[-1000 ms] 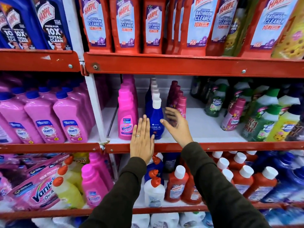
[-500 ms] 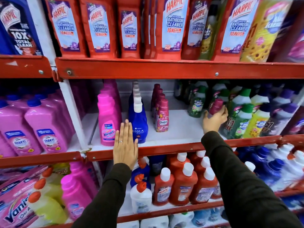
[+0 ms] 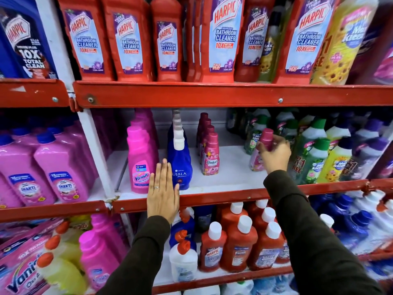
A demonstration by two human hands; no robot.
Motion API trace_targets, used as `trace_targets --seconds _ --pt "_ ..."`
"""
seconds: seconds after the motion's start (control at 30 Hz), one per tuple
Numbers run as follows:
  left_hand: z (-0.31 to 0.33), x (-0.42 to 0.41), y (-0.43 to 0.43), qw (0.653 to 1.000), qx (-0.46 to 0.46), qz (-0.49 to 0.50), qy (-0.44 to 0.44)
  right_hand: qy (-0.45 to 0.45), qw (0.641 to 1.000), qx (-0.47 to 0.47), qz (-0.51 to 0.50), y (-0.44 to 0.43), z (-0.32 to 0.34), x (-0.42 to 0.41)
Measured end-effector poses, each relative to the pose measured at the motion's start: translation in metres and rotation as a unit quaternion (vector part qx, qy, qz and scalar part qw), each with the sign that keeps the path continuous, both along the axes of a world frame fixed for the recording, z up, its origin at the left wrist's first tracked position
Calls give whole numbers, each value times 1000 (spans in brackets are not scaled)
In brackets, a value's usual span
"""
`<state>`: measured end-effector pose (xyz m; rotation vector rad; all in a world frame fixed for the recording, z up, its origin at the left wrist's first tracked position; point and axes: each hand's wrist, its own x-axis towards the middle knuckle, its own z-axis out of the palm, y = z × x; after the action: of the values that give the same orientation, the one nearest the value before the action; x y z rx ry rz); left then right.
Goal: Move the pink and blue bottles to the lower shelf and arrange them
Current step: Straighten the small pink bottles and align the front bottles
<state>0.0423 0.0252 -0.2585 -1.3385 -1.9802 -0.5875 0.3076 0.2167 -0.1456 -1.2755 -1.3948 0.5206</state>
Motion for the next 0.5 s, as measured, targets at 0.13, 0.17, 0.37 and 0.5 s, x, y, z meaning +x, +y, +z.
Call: trace_targets --seconds 0.13,0.17,0.37,0.5 --pt "1 1 -2 1000 -2 -7 -7 9 998 13 67 -37 6 -35" --pt "1 2 -2 1000 -3 -8 -10 12 996 13 87 -46 6 -44" --pt "2 2 -3 1000 -5 -16 -21 -25 989 10 142 -77 -9 -81" --pt "3 2 -3 999 -2 -18 -26 -58 989 19 132 -84 -16 -89"
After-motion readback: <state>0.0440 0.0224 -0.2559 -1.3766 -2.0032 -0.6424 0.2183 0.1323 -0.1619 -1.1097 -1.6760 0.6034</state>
